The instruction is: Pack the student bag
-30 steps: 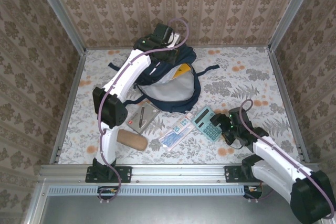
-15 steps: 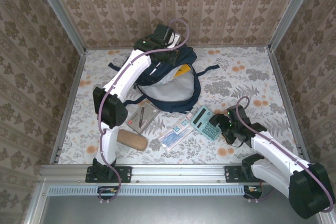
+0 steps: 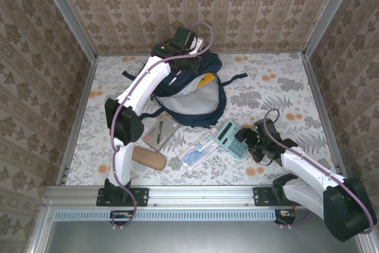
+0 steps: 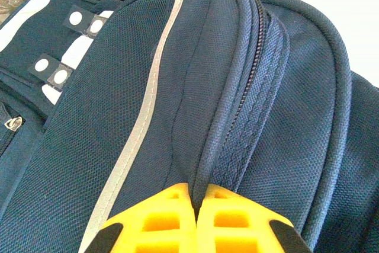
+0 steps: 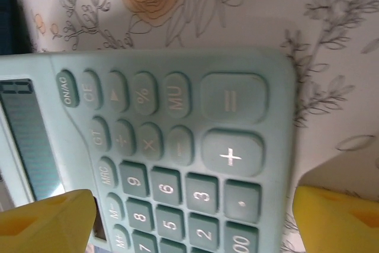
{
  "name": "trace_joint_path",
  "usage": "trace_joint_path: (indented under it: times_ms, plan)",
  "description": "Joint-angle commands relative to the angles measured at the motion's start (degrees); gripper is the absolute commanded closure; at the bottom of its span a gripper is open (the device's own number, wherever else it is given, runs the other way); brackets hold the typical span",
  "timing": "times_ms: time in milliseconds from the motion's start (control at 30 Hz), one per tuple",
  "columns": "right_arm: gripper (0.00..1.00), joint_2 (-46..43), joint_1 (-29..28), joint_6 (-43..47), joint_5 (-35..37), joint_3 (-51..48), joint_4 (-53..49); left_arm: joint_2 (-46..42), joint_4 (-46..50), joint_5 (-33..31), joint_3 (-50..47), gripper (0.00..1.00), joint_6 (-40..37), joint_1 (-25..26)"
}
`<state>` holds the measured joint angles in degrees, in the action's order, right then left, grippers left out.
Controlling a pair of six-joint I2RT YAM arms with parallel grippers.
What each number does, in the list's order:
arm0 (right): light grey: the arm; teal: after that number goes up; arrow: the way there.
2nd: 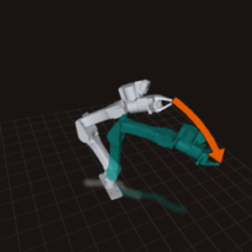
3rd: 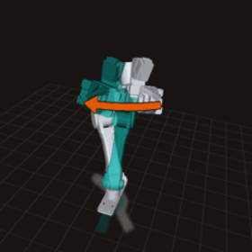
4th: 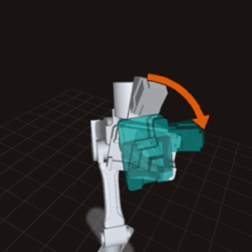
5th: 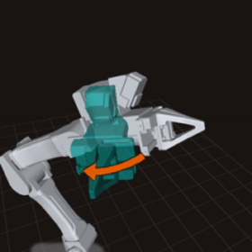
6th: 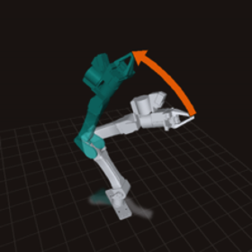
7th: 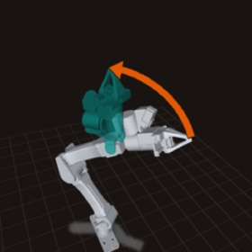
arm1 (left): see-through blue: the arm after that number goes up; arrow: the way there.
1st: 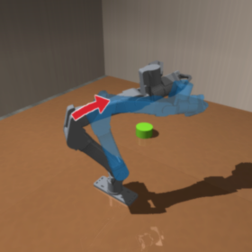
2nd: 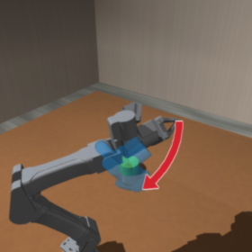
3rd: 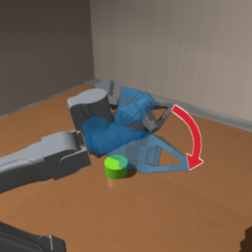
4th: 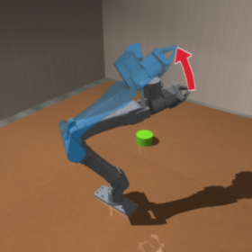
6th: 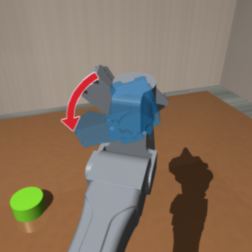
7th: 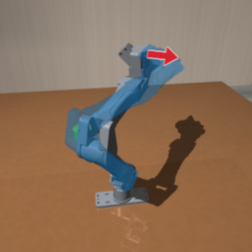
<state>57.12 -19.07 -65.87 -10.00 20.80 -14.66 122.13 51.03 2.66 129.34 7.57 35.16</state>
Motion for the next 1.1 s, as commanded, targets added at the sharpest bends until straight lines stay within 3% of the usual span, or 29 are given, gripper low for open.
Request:
trace_joint_path:
  times_ms: [0,567,867,1067]
  plan:
    - [0.14,2.0,-0.3,1.2,-3.2,0.5,6.6,-2.2,-2.9,1.1,0.8,1.0,1.4,0.2]
    - [0.15,12.9,-0.8,2.6,-10.1,2.2,24.4,-2.2,-3.2,1.5,0.5,1.0,2.0,0.3]
    - [0.27,6.5,-0.6,2.5,-8.5,0.3,28.8,-2.5,-3.0,1.5,0.4,1.0,1.9,0.4]
    - [0.33,8.5,-0.3,3.4,-10.5,0.3,29.9,-2.6,-3.0,1.8,0.2,1.0,1.8,0.3]
